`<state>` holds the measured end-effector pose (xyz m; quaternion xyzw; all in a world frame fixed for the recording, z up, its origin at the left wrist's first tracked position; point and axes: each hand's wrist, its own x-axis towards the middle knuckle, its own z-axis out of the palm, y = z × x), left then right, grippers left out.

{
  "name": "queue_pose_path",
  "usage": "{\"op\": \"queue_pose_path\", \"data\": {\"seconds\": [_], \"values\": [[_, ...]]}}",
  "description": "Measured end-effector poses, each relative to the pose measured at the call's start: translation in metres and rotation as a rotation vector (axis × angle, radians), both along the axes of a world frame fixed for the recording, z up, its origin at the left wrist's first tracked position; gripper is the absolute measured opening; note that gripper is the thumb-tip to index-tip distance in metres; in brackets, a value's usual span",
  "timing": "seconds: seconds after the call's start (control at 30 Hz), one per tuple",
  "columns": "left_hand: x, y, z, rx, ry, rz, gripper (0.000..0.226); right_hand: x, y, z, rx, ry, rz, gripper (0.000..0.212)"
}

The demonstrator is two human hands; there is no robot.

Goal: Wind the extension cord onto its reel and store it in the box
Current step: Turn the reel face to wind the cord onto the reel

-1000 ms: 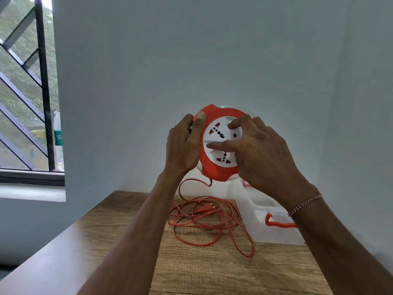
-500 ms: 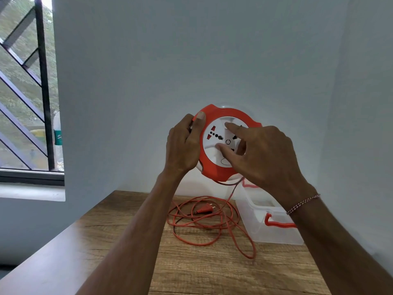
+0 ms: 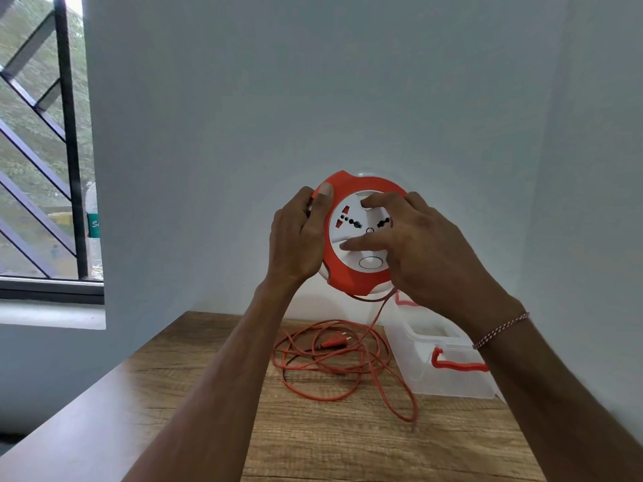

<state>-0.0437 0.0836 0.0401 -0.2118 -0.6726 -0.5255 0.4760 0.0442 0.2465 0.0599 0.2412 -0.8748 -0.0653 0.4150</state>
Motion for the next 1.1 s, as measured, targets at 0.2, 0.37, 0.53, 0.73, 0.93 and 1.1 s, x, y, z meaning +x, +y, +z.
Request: {"op": "queue_pose_path", "data": {"seconds": [0.2,0.37,0.53,0.73,0.93,1.1], "values": [[0.001,0.001,-0.001,-0.014,0.003,-0.002,0.041,0.001,0.001,-0.002,0.000,0.064,-0.044,0.055],[0.003,0.001,0.000,0.003,0.004,-0.006,0.048,-0.005,0.003,-0.009,-0.090,0.130,-0.038,0.055],[0.005,0.003,0.000,-0.011,0.004,0.015,0.049,-0.010,0.003,-0.012,-0.180,0.170,-0.044,0.057],[0.005,0.002,0.001,-0.011,-0.005,0.011,0.051,-0.009,0.003,-0.006,-0.238,0.152,-0.036,0.066],[0.003,-0.001,0.002,0.009,-0.001,0.002,0.049,-0.002,0.006,0.000,-0.137,0.238,0.084,0.029],[0.004,0.000,0.002,0.003,0.003,-0.004,0.046,0.002,0.003,-0.001,0.009,0.048,0.024,0.046]]}}
